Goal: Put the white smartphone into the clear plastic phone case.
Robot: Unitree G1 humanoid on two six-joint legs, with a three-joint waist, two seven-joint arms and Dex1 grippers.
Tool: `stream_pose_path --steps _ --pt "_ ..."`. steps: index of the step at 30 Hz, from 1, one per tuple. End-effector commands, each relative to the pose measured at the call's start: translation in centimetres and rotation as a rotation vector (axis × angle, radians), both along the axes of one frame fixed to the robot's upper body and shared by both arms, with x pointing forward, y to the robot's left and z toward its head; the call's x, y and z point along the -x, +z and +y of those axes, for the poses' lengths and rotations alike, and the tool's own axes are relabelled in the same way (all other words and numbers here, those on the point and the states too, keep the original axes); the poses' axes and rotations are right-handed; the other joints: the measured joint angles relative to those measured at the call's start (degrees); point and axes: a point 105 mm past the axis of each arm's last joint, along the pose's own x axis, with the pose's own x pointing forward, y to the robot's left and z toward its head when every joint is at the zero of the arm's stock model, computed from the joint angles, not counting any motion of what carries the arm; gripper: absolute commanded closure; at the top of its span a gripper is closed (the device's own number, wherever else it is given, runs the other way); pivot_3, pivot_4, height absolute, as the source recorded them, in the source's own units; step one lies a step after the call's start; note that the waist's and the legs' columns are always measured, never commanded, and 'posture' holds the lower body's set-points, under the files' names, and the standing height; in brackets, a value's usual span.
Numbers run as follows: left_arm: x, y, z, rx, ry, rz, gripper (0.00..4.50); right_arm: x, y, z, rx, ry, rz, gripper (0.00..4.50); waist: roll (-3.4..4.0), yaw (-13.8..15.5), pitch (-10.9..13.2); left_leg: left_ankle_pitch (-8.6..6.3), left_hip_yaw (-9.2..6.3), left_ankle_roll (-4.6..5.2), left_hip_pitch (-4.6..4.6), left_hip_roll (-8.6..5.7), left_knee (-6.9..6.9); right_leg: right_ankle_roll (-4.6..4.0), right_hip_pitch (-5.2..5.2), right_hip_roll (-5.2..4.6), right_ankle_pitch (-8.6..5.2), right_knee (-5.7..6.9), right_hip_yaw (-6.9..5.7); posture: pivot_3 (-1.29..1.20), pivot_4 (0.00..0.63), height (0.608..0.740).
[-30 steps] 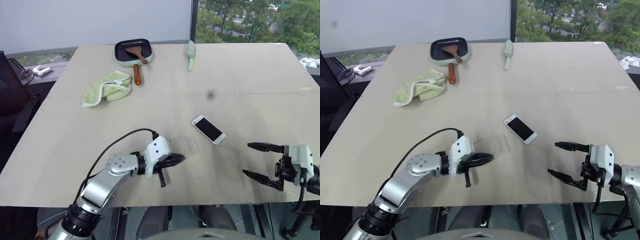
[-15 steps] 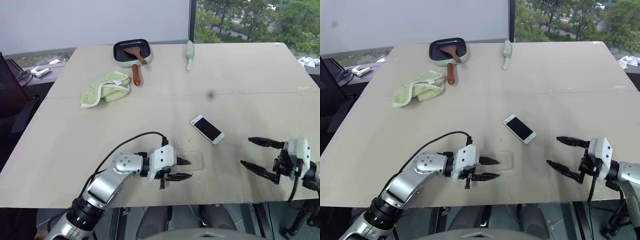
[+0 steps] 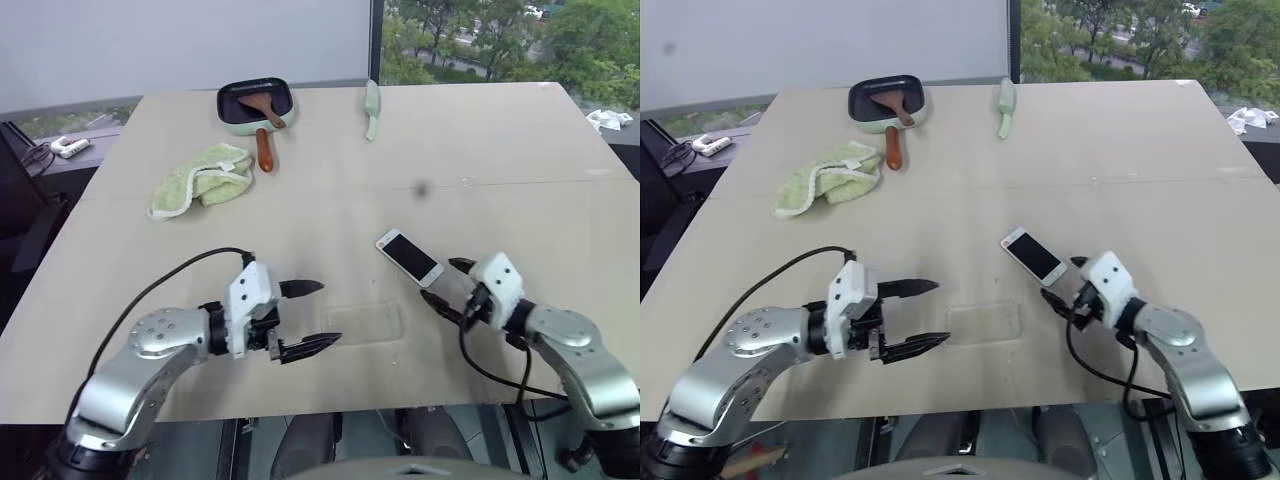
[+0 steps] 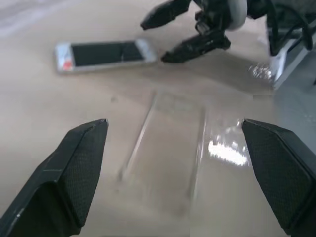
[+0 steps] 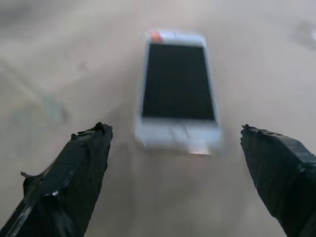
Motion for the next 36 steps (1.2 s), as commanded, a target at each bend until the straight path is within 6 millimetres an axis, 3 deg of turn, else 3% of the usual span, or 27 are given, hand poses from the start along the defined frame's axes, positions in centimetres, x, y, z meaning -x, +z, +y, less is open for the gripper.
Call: stream_pose_path --steps 1,12,23,24,27,36 --pt "0.6 0.8 0.8 -0.005 0.006 -0.015 0.04 -0.8 -0.3 1.0 0.029 -0.013 0.005 0.00 -0.05 0.1 0.0 0.00 0.00 0.00 -0.01 -0.02 0.00 0.02 0.00 -0.01 0.01 0.00 -0.01 0.00 0.150 0.740" --pt "-1.0 2.0 1.6 0.049 0.131 -0.056 0.04 -2.9 -2.1 1.0 0.066 -0.122 0.139 0.00 -0.17 -0.2 0.0 0.00 -0.03 0.00 0.09 -0.04 0.00 0.06 0.06 -0.02 0.04 -0.01 -0.01 0.00 0.150 0.740" --pt "-1.2 2.0 1.0 0.069 0.131 -0.038 0.04 -2.0 -4.0 -0.6 0.115 -0.178 0.311 0.00 -0.44 0.0 -0.2 0.00 -0.04 0.00 0.16 -0.03 0.01 0.04 0.13 0.02 0.05 0.05 -0.01 0.00 0.150 0.740" --pt "-1.2 2.0 1.0 0.069 0.131 -0.038 0.00 -1.9 -4.1 -0.6 0.121 -0.178 0.317 0.53 -0.48 0.1 -0.2 0.00 -0.06 0.00 0.16 -0.04 0.01 -0.01 0.12 0.00 0.02 0.04 -0.03 0.00 0.150 0.740" --pt "-1.2 1.9 1.0 0.067 0.131 -0.037 0.00 -1.8 -4.2 -0.6 0.134 -0.174 0.317 1.53 -0.54 0.1 -0.3 0.00 -0.09 0.00 0.15 -0.07 0.01 -0.02 0.13 -0.03 0.01 0.01 -0.06 0.00 0.150 0.740" --pt "-1.2 1.5 1.5 0.061 0.142 -0.027 0.00 -2.1 -3.1 0.2 0.143 -0.099 0.225 1.54 -0.54 0.1 -0.3 0.00 -0.12 0.00 0.14 -0.08 0.01 -0.02 0.13 -0.06 0.01 -0.01 -0.08 0.00 0.150 0.740"
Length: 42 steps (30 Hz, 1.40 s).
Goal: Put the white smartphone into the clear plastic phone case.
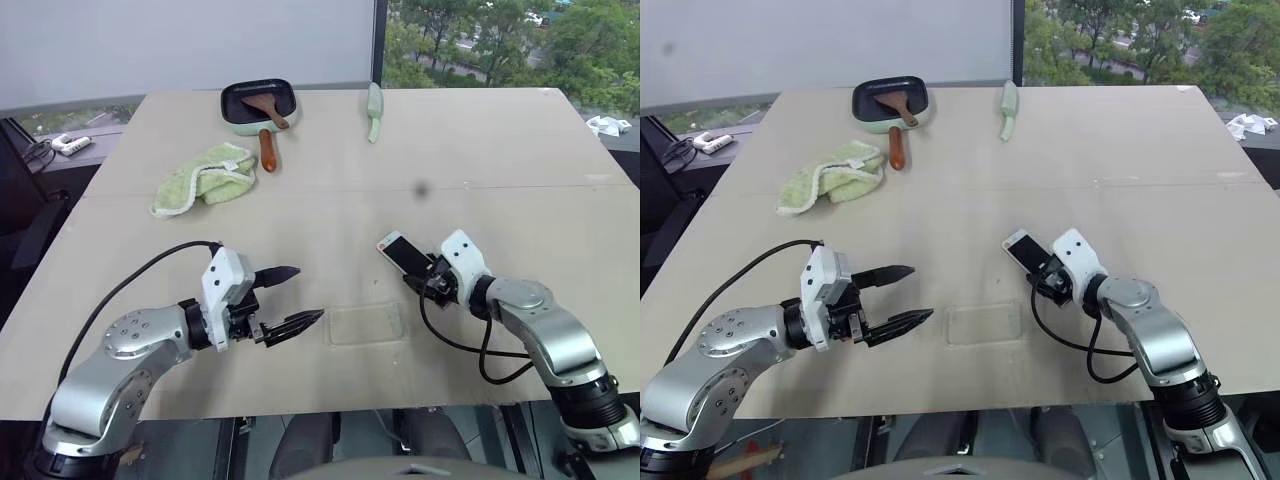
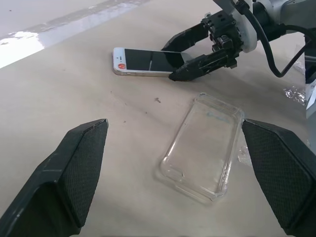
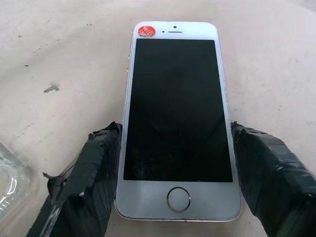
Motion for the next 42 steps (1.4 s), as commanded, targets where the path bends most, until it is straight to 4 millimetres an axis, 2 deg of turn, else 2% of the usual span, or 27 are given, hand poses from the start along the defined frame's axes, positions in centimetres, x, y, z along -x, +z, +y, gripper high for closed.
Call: stream_pose_path --steps 1,4,10,12,17,18,19,20,21,22,25,26,34,42 --pt "0.1 0.2 0.3 -0.006 0.002 -0.019 0.00 0.4 -1.5 -1.0 0.040 0.018 0.032 1.54 0.02 0.0 0.0 0.00 0.00 0.00 -0.01 0.00 0.00 0.00 0.00 0.00 0.00 -0.01 0.00 0.00 0.150 0.740" --pt "-0.4 0.1 0.5 0.004 -0.003 -0.021 0.00 0.2 0.5 -0.3 0.042 0.149 -0.102 1.54 0.06 0.1 0.1 0.00 -0.03 0.00 -0.08 -0.01 -0.01 0.05 -0.01 0.00 0.02 -0.05 -0.04 0.00 0.150 0.740" --pt "-3.4 0.7 -0.6 0.011 0.009 -0.080 0.00 1.5 3.6 2.2 -0.016 0.405 -0.218 1.54 0.20 -0.1 0.3 0.00 -0.18 0.00 -0.18 -0.07 0.00 0.12 -0.06 0.02 0.06 -0.07 -0.18 0.00 0.150 0.740" --pt "-3.8 1.1 -0.9 0.015 -0.013 -0.100 0.00 1.8 4.2 2.4 -0.020 0.445 -0.226 1.54 0.25 -0.5 0.3 0.00 -0.15 0.00 -0.20 -0.07 -0.04 0.13 -0.11 0.03 0.07 -0.07 -0.12 0.00 0.150 0.740" --pt "-4.1 2.0 -1.8 0.042 -0.157 -0.102 0.00 3.2 5.0 2.3 0.094 0.592 -0.191 1.54 0.34 -0.1 0.5 0.00 -0.24 -0.01 -0.32 -0.07 -0.06 0.13 -0.21 0.01 0.07 -0.07 -0.23 0.00 0.150 0.740" --pt "-3.9 2.0 -2.0 0.045 -0.195 -0.101 0.53 3.4 5.2 2.4 0.105 0.607 -0.189 1.54 0.33 -0.1 0.5 0.00 -0.25 -0.01 -0.33 -0.07 -0.06 0.13 -0.21 0.01 0.07 -0.07 -0.25 0.00 0.150 0.740" --pt "-3.7 2.0 -2.2 0.041 -0.233 -0.102 0.86 3.5 5.5 2.6 0.114 0.624 -0.187 1.54 0.32 -0.1 0.6 0.00 -0.27 -0.01 -0.33 -0.07 -0.06 0.13 -0.21 0.00 0.07 -0.08 -0.27 0.00 0.150 0.740" --pt "-3.6 2.0 -2.5 0.039 -0.263 -0.095 1.42 3.7 5.7 2.7 0.121 0.641 -0.185 1.54 0.32 -0.1 0.6 0.00 -0.27 -0.01 -0.34 -0.06 -0.07 0.12 -0.21 0.00 0.07 -0.08 -0.27 0.00 0.150 0.740" --pt "-3.5 1.9 -2.7 0.034 -0.287 -0.088 1.62 3.9 5.9 2.9 0.129 0.657 -0.180 1.54 0.32 -0.2 0.6 0.00 -0.28 -0.01 -0.35 -0.06 -0.06 0.12 -0.21 0.00 0.07 -0.08 -0.27 0.00 0.150 0.740" --pt "-3.4 1.9 -2.9 0.030 -0.305 -0.084 2.24 4.1 5.9 3.1 0.136 0.670 -0.174 1.54 0.33 -0.2 0.6 0.00 -0.28 -0.01 -0.35 -0.07 -0.07 0.12 -0.21 0.00 0.07 -0.08 -0.27 0.00 0.150 0.740" --pt "-3.3 1.9 -3.6 0.011 -0.359 -0.081 3.66 5.1 5.7 3.6 0.162 0.741 -0.138 1.54 0.31 -0.2 0.6 0.00 -0.28 -0.01 -0.36 -0.07 -0.06 0.12 -0.21 -0.01 0.07 -0.09 -0.27 0.00 0.150 0.740" --pt "-3.2 1.9 -3.9 0.000 -0.380 -0.081 4.38 5.4 5.5 3.7 0.169 0.763 -0.121 1.54 0.31 -0.2 0.6 0.00 -0.29 -0.01 -0.36 -0.07 -0.06 0.13 -0.21 -0.02 0.07 -0.09 -0.28 0.00 0.150 0.740" --pt "-2.7 -0.4 -4.7 -0.132 -0.465 -0.039 4.38 6.2 4.1 4.1 0.247 0.881 -0.141 1.54 0.30 -0.2 0.7 0.00 -0.32 -0.01 -0.38 -0.09 -0.04 0.13 -0.21 -0.02 0.07 -0.09 -0.31 0.00 0.150 0.740" --pt "-2.3 -1.6 -5.3 -0.166 -0.495 -0.010 4.38 6.0 2.7 3.9 0.324 0.985 -0.159 1.54 0.29 -0.2 0.7 0.01 -0.32 -0.02 -0.37 -0.09 -0.03 0.14 -0.20 0.00 0.07 -0.08 -0.32 0.00 0.150 0.740"
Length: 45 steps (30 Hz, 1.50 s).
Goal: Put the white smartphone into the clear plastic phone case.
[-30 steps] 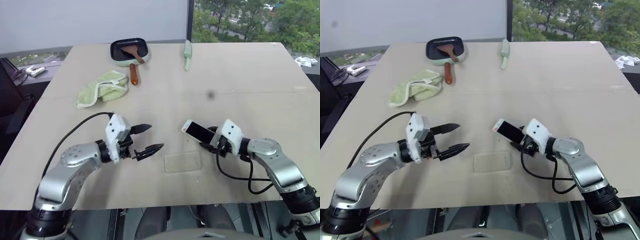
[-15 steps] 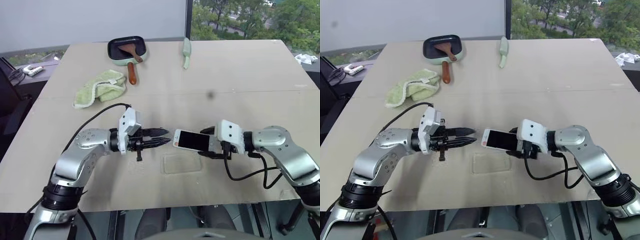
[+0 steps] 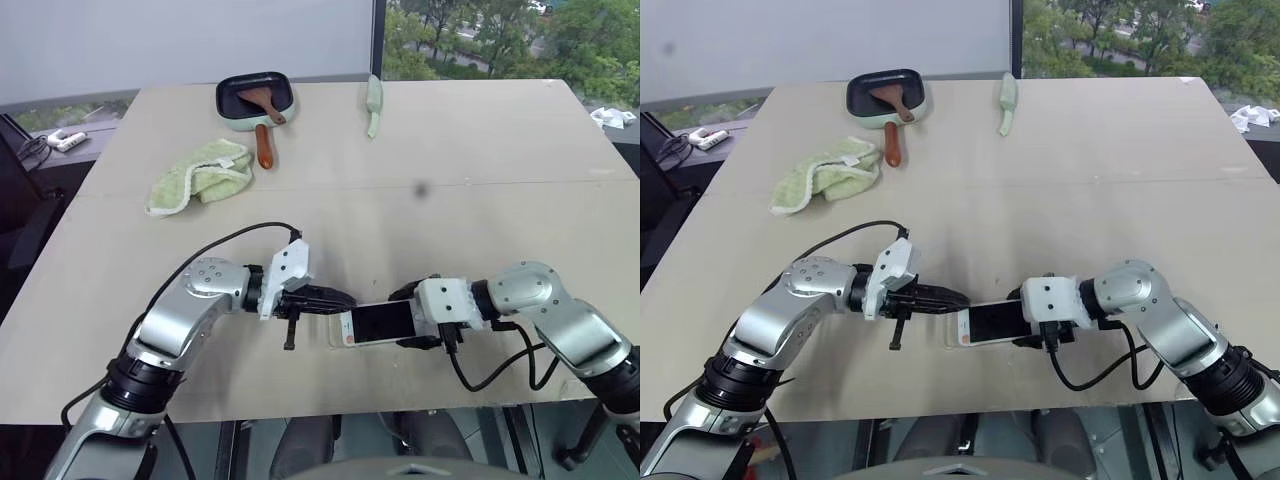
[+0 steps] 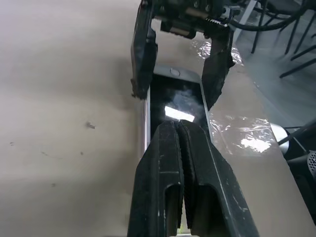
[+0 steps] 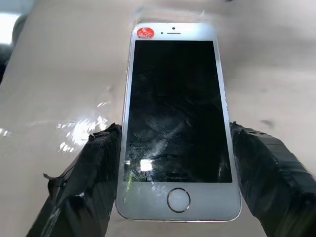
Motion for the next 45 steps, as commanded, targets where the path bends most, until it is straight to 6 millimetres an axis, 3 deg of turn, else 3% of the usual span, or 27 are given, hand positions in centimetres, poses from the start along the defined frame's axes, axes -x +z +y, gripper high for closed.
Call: stream_pose_path --steps 1,16,27,36,45 --pt "0.0 -0.1 -0.2 -0.023 -0.021 -0.023 4.38 0.0 0.4 0.4 0.011 0.061 -0.043 1.54 0.00 0.0 0.0 0.00 0.00 0.00 0.00 0.00 0.00 0.00 0.00 0.00 0.00 0.00 0.00 0.00 0.150 0.740" --pt "1.0 -2.5 -1.2 -0.082 -0.010 0.020 4.38 -0.4 -0.1 0.5 0.047 0.056 0.006 1.54 0.00 0.1 0.0 0.00 -0.01 0.00 0.01 0.00 0.02 0.00 0.01 0.00 0.00 0.02 -0.01 0.00 0.150 0.740" --pt "0.9 -7.1 0.0 -0.242 0.048 0.052 4.38 0.0 -0.2 0.0 0.109 -0.018 0.091 1.54 0.01 0.2 -0.2 0.00 -0.02 0.00 0.22 -0.01 0.06 -0.01 0.24 -0.01 0.00 0.06 0.00 0.00 0.150 0.740" --pt "1.1 -8.2 0.5 -0.273 0.048 0.056 4.38 0.4 1.1 -0.1 0.090 -0.069 0.141 1.54 0.02 0.2 -0.3 0.00 -0.03 0.00 0.31 -0.01 0.08 0.00 0.34 -0.02 0.00 0.06 0.00 0.00 0.150 0.740" --pt "0.9 -8.5 0.8 -0.285 0.032 0.055 4.38 -0.3 1.2 -2.4 0.083 -0.220 0.139 1.54 0.01 0.2 -0.4 0.00 -0.03 0.00 0.31 -0.01 0.08 0.00 0.34 -0.03 0.00 0.06 -0.01 0.00 0.150 0.740"
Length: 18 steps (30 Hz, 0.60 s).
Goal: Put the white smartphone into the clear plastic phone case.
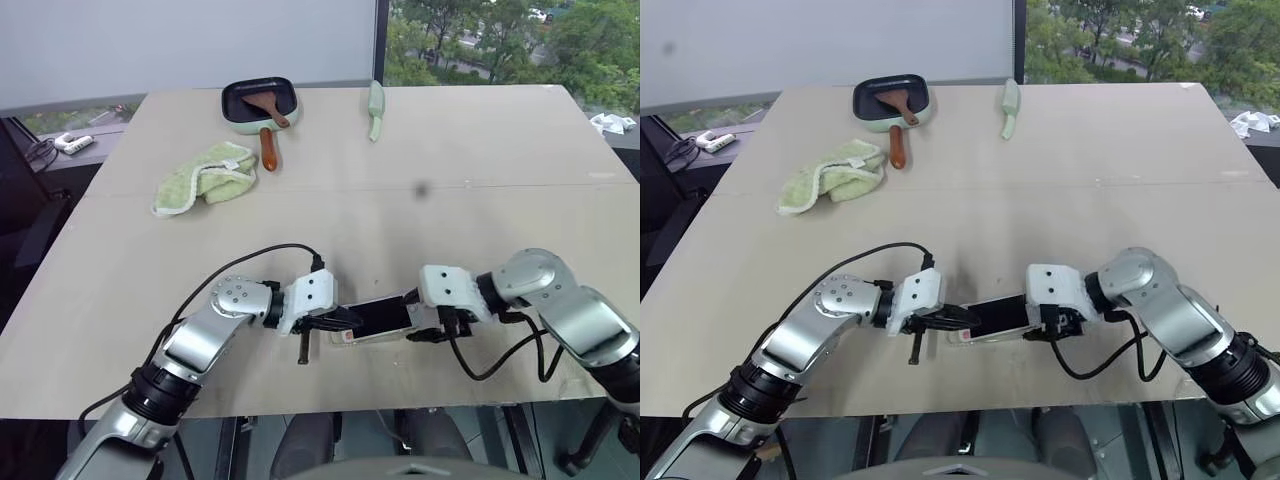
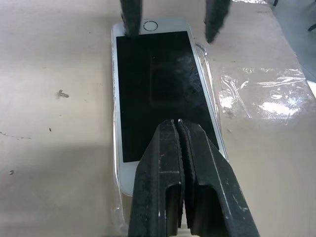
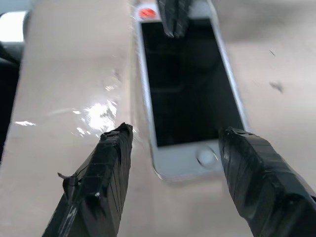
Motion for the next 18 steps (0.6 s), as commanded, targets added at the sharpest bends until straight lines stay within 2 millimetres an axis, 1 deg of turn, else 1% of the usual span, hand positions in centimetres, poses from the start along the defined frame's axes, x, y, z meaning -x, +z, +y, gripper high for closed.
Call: stream_pose_path --steps 1,3,5,7,8,16,18 --pt "0.6 -4.0 1.8 -0.138 0.050 0.119 4.46 0.1 0.5 -0.5 -0.012 -0.034 -0.021 1.79 0.01 0.0 0.0 0.00 0.00 0.00 0.00 0.00 0.00 0.00 0.00 0.00 0.00 0.00 0.00 0.00 0.150 0.740" --pt "0.6 -4.1 1.7 -0.140 0.043 0.119 4.50 0.3 0.6 -0.4 -0.026 -0.041 -0.018 2.42 0.04 0.0 -0.1 0.00 0.01 0.00 0.01 0.00 0.00 0.00 0.00 0.00 0.00 0.00 0.01 0.00 0.150 0.740" --pt "0.6 -4.1 1.7 -0.141 0.037 0.118 4.50 0.4 0.9 -0.1 -0.057 -0.054 -0.014 3.49 0.02 -0.1 -0.1 0.00 0.00 0.00 0.02 0.00 0.00 0.00 0.00 0.01 0.00 0.00 0.00 0.00 0.150 0.740" --pt "0.7 -4.1 1.7 -0.142 0.030 0.117 4.50 0.5 1.3 0.4 -0.090 -0.058 -0.002 4.26 0.05 -0.1 -0.1 0.00 0.00 0.00 0.02 0.01 0.00 0.00 0.01 0.02 0.00 0.00 0.00 0.00 0.150 0.740" --pt "0.7 -4.2 1.7 -0.145 0.025 0.117 4.50 0.6 1.4 0.6 -0.104 -0.059 0.002 4.40 0.05 -0.1 -0.1 0.00 0.01 0.00 0.01 0.00 0.00 0.00 0.01 0.01 0.00 0.00 0.01 0.00 0.150 0.740" --pt "0.5 -4.3 1.6 -0.154 -0.004 0.107 4.50 1.1 1.5 1.7 -0.195 -0.059 0.042 4.40 0.05 0.0 -0.1 0.00 0.00 0.00 0.00 0.00 0.00 0.01 0.01 0.01 0.00 0.00 0.00 0.00 0.150 0.740" --pt "0.5 -4.4 1.5 -0.157 -0.013 0.105 4.50 0.9 1.2 1.5 -0.196 -0.076 0.036 4.40 0.06 0.0 -0.2 0.00 -0.01 0.00 0.00 0.00 0.00 0.01 0.01 0.01 0.00 0.00 0.00 0.00 0.150 0.740"
